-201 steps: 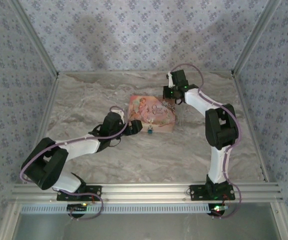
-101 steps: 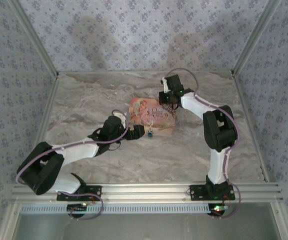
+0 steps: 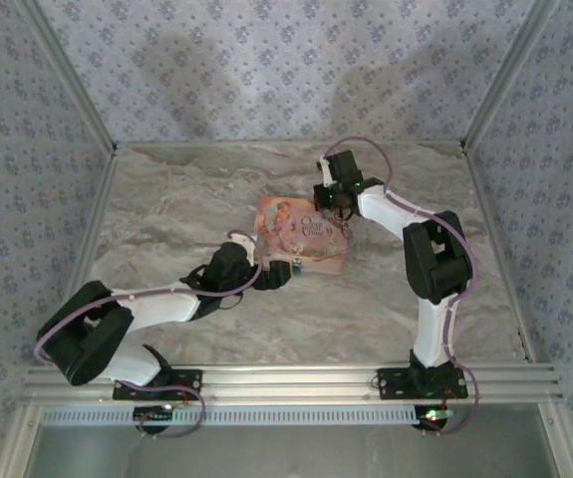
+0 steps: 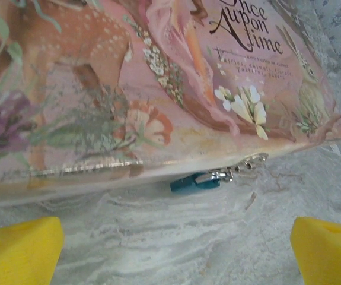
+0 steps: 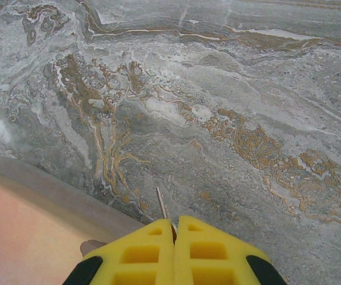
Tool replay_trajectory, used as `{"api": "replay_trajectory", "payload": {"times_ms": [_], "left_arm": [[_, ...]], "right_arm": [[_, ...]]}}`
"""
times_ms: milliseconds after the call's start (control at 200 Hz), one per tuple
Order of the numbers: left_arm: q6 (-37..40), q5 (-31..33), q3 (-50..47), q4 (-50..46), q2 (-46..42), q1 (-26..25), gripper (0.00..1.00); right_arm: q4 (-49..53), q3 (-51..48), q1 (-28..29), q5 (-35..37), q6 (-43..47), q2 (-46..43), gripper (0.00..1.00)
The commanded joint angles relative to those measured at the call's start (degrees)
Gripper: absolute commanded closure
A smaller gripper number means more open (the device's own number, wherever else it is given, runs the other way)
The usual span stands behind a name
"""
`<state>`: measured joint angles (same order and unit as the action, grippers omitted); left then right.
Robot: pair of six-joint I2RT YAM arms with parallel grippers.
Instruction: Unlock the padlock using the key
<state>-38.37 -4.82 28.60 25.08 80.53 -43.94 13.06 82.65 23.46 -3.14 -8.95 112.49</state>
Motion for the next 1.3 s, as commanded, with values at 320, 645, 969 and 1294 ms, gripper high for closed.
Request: {"api": "replay_trajectory", "payload": {"times_ms": [320, 645, 969, 1294], "left_arm": [[6.5, -4.3, 3.5, 10.7, 7.1, 2.3, 0.02], [6.0, -11.4, -1.8, 24.1, 12.4, 1.0, 0.02], [11.0, -12.3, 3.0, 30.6, 21.3, -0.3, 0.02], [14.2, -22.0, 8.9, 30.5, 25.2, -1.1, 0.08]], "right_arm": [[3.4, 3.6, 0.6, 0.7, 0.8, 1.3, 1.0], [3.0, 3.4, 0.6, 0.4, 1.2, 1.6, 1.0], [2.8, 2.9, 0.8, 0.1, 1.1, 1.8, 1.0], [3.0, 2.2, 1.2, 0.4, 1.5, 2.3, 1.0]]}}
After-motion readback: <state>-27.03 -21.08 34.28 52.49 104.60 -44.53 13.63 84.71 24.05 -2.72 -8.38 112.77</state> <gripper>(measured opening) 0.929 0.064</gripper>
